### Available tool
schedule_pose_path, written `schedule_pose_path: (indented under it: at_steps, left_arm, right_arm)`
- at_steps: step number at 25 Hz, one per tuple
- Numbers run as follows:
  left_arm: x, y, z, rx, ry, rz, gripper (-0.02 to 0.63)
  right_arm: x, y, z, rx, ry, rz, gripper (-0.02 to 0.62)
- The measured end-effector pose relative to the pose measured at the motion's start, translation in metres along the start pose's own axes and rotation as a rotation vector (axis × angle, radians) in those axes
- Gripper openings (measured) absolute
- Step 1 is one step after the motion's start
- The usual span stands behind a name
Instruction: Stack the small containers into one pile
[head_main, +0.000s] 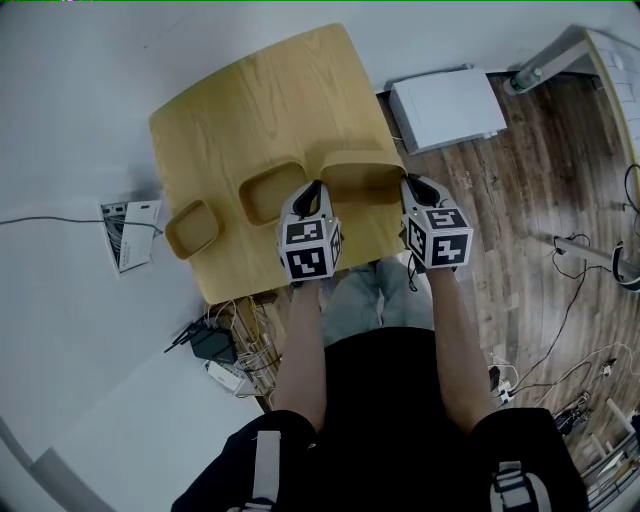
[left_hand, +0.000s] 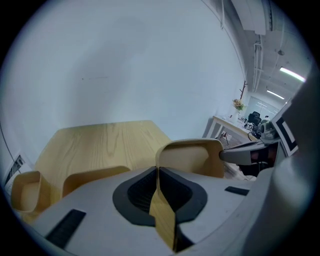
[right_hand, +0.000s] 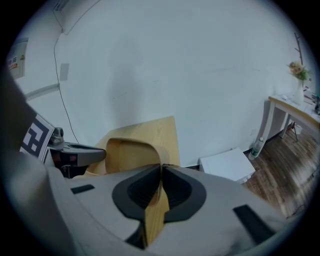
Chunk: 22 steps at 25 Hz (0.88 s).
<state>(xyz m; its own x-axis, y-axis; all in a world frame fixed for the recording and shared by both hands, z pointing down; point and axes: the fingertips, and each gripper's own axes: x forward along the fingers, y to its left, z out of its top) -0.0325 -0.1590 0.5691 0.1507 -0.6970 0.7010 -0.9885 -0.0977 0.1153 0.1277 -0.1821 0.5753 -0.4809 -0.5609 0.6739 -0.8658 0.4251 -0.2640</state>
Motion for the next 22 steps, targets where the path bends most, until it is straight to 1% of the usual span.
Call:
schedule_pose_path:
  at_steps: [7, 12, 17, 22]
  left_arm:
    - [-0.032, 0.01, 0.017, -0.013, -0.068, 0.06, 0.011]
    - [-0.065, 0.031, 0.026, -0.013, -0.113, 0.148, 0.012]
    - [-0.102, 0.056, 0.042, -0.046, -0.175, 0.233, 0.012]
    - [-0.134, 0.077, 0.039, -0.094, -0.215, 0.31, 0.012]
  right_arm:
    - [-0.009, 0.021, 0.026, -0.051, -0.056, 0.067, 0.017]
    - [-0.011, 0.054, 0.046, -0.11, -0.087, 0.147, 0.016]
    - [-0.013, 0.093, 0.075, -0.169, -0.132, 0.231, 0.017]
    - [-0.011, 0.128, 0.082, -0.217, -0.142, 0.313, 0.015]
